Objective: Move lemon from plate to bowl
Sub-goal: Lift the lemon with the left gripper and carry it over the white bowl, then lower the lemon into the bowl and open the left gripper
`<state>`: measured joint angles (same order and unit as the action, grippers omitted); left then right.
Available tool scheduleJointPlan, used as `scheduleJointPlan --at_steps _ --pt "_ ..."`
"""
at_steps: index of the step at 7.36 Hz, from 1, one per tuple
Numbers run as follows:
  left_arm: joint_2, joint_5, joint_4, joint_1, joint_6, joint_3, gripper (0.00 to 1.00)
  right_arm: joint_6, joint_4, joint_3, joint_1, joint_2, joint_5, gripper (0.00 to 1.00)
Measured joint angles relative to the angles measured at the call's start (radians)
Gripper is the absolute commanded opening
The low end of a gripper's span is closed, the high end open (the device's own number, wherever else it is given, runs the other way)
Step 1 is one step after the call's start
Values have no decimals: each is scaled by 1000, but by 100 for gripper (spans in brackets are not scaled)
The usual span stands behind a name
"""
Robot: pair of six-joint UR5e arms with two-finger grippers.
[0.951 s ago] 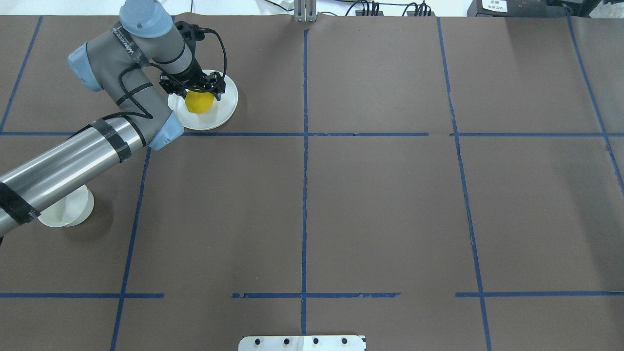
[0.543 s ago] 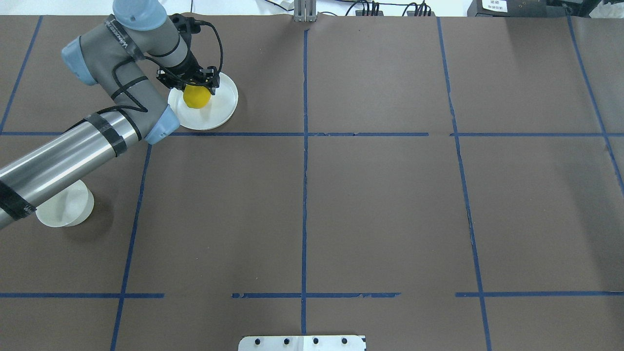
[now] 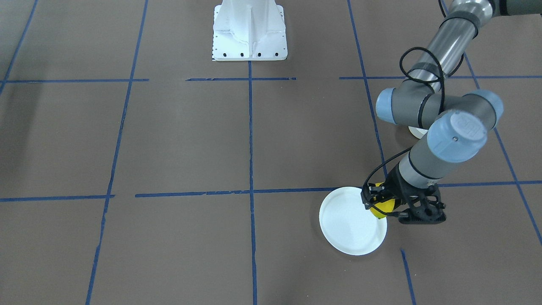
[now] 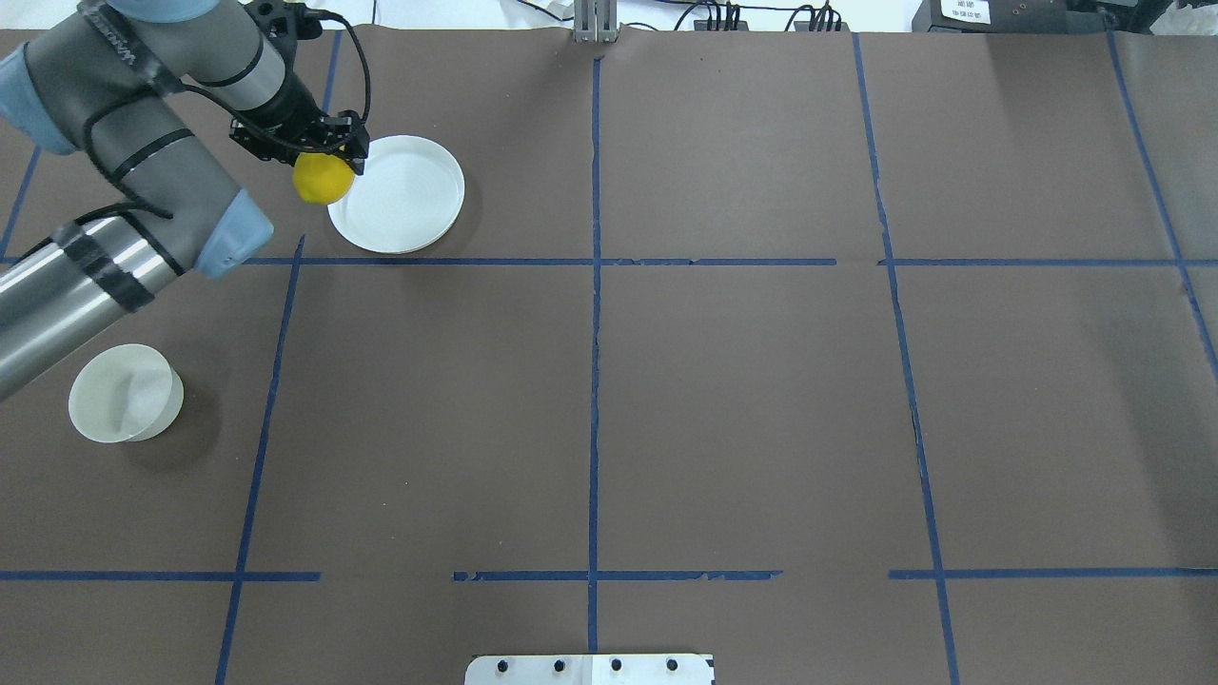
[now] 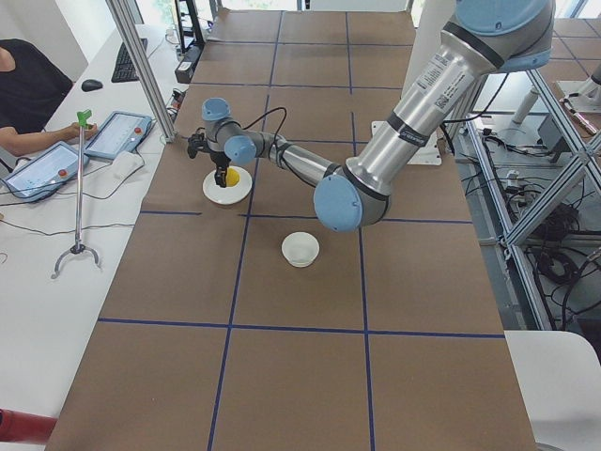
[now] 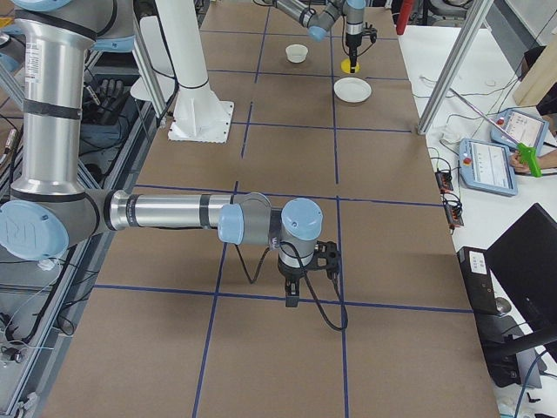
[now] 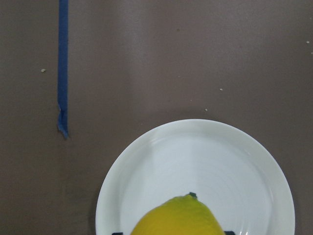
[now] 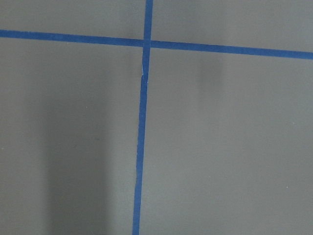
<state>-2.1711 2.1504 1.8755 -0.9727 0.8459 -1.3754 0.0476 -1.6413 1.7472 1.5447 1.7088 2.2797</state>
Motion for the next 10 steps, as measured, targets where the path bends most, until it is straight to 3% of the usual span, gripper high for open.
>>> scheduleJointPlan --at_steps 3,5,7,9,10 --pt "311 -7 -17 -12 -12 -328 0 0 0 0 0 0 0 100" --pt "547 -39 73 -12 14 -474 0 0 0 0 0 0 0 100" --pt "696 -75 245 12 130 -499 0 0 0 0 0 0 0 100" --pt "736 -121 335 69 217 -468 0 0 0 0 0 0 0 100" --pt "741 -133 363 85 233 -450 8 0 0 0 0 0 0 100"
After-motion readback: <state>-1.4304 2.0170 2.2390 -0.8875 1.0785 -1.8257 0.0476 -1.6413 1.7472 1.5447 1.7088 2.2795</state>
